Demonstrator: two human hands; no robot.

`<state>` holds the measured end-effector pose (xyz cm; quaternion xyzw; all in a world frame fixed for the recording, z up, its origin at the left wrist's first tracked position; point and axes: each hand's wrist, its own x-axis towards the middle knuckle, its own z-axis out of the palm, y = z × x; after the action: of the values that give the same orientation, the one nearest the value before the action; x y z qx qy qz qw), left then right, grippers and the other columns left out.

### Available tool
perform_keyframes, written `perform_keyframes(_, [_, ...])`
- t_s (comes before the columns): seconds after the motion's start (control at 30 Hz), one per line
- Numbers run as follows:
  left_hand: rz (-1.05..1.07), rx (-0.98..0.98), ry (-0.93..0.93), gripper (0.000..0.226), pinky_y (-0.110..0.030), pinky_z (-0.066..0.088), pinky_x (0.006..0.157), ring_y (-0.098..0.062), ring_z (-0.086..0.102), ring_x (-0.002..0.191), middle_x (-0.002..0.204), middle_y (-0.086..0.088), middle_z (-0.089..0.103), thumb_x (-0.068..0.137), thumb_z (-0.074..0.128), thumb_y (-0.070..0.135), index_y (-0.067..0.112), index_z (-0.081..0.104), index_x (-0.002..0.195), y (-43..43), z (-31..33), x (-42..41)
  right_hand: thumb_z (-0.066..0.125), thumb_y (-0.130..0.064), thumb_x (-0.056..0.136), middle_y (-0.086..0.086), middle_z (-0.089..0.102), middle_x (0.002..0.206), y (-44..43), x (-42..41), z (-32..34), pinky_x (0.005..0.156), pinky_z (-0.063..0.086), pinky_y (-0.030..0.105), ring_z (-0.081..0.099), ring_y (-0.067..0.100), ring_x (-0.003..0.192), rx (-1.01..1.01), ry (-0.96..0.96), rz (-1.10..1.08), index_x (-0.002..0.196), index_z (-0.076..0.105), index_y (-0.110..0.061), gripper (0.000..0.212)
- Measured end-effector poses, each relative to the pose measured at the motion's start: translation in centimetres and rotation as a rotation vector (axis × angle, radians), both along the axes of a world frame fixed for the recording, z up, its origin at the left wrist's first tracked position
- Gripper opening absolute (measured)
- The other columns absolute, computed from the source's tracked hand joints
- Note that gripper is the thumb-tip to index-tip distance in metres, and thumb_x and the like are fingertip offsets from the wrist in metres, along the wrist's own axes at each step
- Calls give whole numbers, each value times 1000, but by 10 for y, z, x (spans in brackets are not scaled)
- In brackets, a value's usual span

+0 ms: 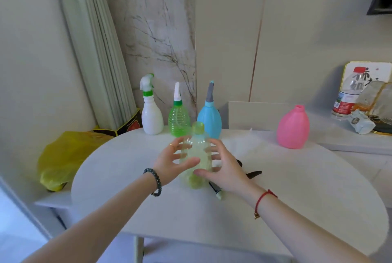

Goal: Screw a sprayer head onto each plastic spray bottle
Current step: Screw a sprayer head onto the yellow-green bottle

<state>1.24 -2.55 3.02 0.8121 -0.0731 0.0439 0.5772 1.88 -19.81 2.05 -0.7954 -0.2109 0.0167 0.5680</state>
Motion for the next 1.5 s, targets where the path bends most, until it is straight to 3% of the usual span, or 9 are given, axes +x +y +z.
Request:
perform_keyframes(0.1, [-1,10,14,57,-25,47,88,-19,58,105,116,0,56,70,72,24,34,42,117,11,-15,-6,73,-33,71,-14,51,115,0,2,-13,88,48,22,51,1,108,-105,63,104,124,35,-43,66])
perform_keyframes(0.2, [16,-2,16,58,-19,46,84,-17,58,106,116,5,57,69,71,30,37,40,117,20,-23,-8,51,-25,90,-3,56,125,-10,9,-14,94,42,21,49,8,118,-140,55,72,123,47,-34,35])
perform_keyframes(0.3, [6,11,19,62,-19,44,85,-14,56,108,119,7,56,65,70,38,40,38,118,21,-25,-9,36,-3,91,1,53,132,-26,21,-14,99,36,21,47,15,122,-471,-111,27,125,50,-21,41])
perform_keyframes(0.5, [20,26,24,67,-28,43,93,-17,53,112,122,4,54,69,71,34,34,35,126,20,-27,-11,43,2,84,4,50,125,-28,35,-20,93,40,35,48,25,113,-1062,-394,169,125,51,-19,46])
perform_keyframes(0.63, [20,20,38,67,-29,44,94,-17,52,114,123,4,53,70,71,33,35,35,126,18,-25,-12,43,0,84,6,47,119,-26,37,-14,84,43,38,47,26,109,-1182,-499,131,118,51,-17,38])
perform_keyframes(0.87, [23,1,37,61,-28,43,92,-17,51,114,125,4,52,73,69,32,43,33,121,16,-27,-11,49,-7,89,0,52,99,-23,38,82,74,33,18,48,12,88,-302,-523,-154,108,51,-11,20])
perform_keyframes(1.03, [21,-11,44,59,-26,42,89,-15,52,112,123,7,52,72,69,34,45,32,117,12,-27,-11,47,-3,90,-7,60,76,-8,20,183,63,55,30,61,7,70,403,-300,-76,88,48,-13,10])
perform_keyframes(1.2, [27,-21,52,61,-32,43,96,-18,50,114,124,5,51,72,70,32,43,32,118,11,-26,-10,45,-7,92,3,58,80,8,2,212,62,56,33,59,17,69,521,-148,28,82,50,-12,12])
perform_keyframes(1.5, [24,-10,60,62,-29,43,93,-18,49,116,127,3,49,72,69,33,42,31,120,9,-25,-11,43,-4,92,7,58,85,12,2,216,58,54,29,56,20,71,616,-135,6,83,51,-10,13])
